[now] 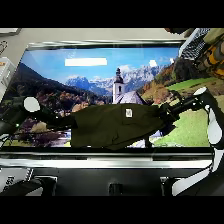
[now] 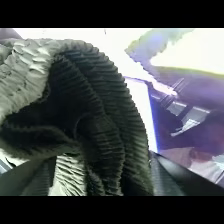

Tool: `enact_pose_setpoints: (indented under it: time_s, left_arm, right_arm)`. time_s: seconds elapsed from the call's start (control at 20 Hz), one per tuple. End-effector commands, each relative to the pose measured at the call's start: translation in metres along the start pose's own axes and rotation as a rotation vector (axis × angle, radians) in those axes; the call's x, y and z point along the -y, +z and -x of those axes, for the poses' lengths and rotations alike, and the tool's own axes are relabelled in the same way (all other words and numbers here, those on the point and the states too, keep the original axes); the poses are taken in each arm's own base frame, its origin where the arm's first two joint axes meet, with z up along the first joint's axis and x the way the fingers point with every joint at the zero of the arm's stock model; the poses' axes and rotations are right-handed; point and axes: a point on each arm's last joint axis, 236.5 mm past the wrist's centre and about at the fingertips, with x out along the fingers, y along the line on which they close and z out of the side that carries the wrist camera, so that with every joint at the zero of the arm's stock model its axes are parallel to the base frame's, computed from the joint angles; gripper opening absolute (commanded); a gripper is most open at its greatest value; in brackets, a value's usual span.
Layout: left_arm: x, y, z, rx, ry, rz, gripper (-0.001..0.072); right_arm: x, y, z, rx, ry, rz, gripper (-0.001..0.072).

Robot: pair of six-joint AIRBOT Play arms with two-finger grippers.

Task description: Fold the clothes and pants, and hang the long-sleeved shirts on hangers.

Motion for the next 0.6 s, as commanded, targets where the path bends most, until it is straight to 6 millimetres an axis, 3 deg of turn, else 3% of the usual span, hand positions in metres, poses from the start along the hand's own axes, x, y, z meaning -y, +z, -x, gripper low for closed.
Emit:
enact_pose_setpoints:
  time_s: [0.0,0.15,0.2,0.35,0.4,0.55]
  left_arm:
    - [0.001,0.005,0.000,0.021,-0.004,0.005,0.0554]
    - [0.001,0.008,0.000,0.033,-0.006,0.004,0.0554]
    - [0.001,0.008,0.000,0.033,-0.006,0.004,0.0554]
    - [0.001,0.009,0.000,0.037,-0.007,0.004,0.0553]
    - [0.001,0.009,0.000,0.038,-0.007,0.004,0.0553]
    - [0.010,0.011,0.000,0.043,-0.045,0.014,0.0534]
  right_arm:
    - [-0.005,-0.002,-0.009,-0.025,-0.019,0.009,0.0563]
    - [-0.020,-0.003,-0.024,-0.050,-0.036,0.052,0.0538]
    - [-0.025,-0.002,-0.029,-0.053,-0.043,0.067,0.0472]
    - [-0.033,-0.001,-0.036,-0.054,-0.045,0.086,0.0106]
    - [-0.036,0.000,-0.035,-0.050,-0.030,0.086,0.0035]
    - [-0.046,0.001,-0.025,-0.018,-0.029,0.106,0.0037]
